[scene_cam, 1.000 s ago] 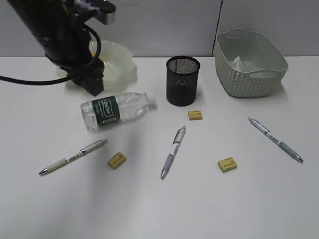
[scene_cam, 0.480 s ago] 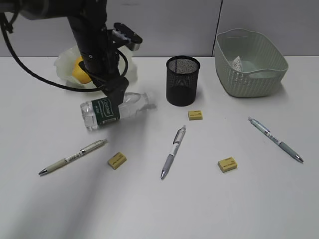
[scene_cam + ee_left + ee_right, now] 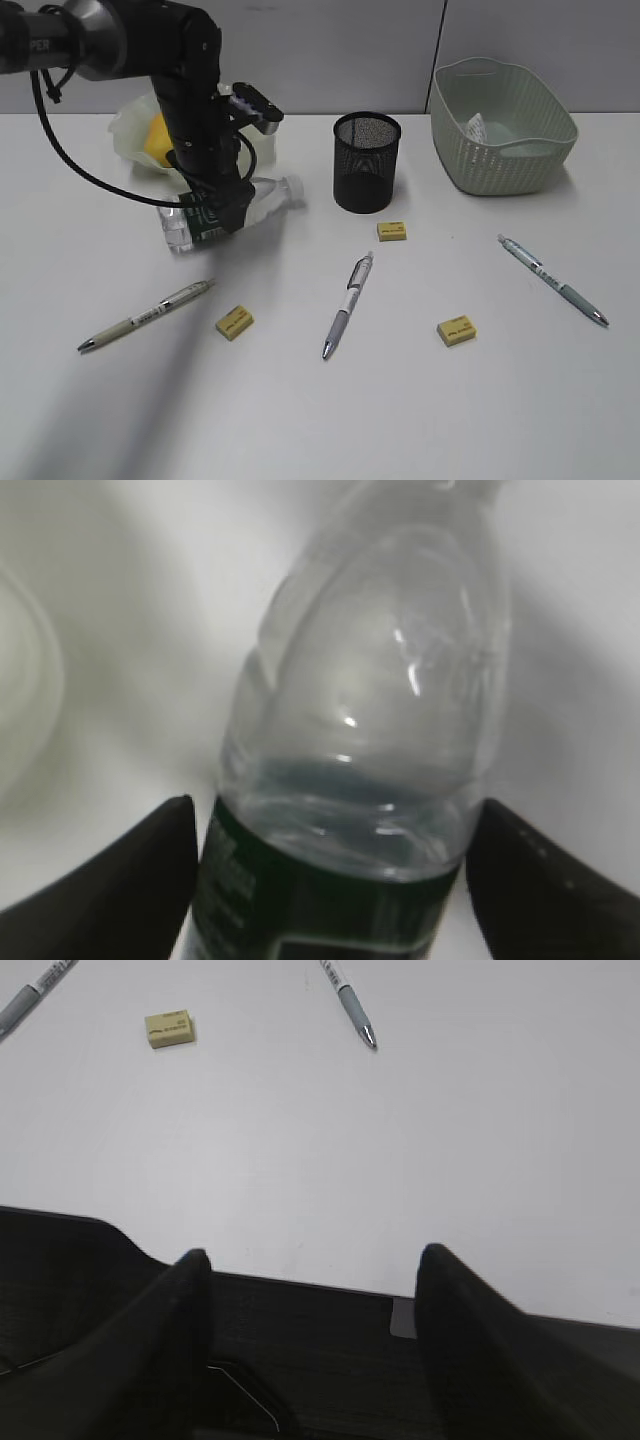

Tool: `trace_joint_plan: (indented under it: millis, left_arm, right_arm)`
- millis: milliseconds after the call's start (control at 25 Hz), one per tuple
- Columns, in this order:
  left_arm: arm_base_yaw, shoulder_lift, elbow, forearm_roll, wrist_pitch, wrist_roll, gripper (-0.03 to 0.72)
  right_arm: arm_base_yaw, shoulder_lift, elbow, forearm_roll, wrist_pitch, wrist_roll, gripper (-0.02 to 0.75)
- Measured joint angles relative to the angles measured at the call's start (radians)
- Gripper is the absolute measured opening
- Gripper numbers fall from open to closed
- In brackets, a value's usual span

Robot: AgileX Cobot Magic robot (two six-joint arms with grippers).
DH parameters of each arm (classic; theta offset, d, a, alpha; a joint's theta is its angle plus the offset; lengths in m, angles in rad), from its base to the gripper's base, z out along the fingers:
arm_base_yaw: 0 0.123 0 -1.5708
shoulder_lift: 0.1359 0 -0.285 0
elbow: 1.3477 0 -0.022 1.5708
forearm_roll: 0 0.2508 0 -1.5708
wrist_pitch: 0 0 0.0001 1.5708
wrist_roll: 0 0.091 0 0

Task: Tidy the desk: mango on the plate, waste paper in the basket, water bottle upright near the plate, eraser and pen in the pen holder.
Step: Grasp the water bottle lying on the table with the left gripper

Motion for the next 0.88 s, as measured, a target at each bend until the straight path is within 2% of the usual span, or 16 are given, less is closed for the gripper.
trace_joint_plan:
  millis: [240, 520, 680, 880]
  left_arm:
    - [0.001, 0.025, -0.003, -0.052, -0.012, 0.042, 0.601]
    - [-0.002, 0.047, -0.004, -0.092, 0.01, 0.037, 0.571]
    - [-0.003, 0.047, -0.006, -0.093, 0.016, 0.014, 0.49]
    - [-0.003, 0.046, -0.006, -0.095, 0.057, 0.002, 0.491]
  right_arm:
    - [0.0, 0.0, 0.0, 0.0, 0.0, 0.0, 0.496]
    - [0.0, 0.0, 0.0, 0.0, 0.001, -0.001, 0.496]
    - [0.0, 0.0, 0.0, 0.0, 0.001, -0.001, 0.496]
    - [0.0, 0.0, 0.0, 0.0, 0.001, -0.001, 0.496]
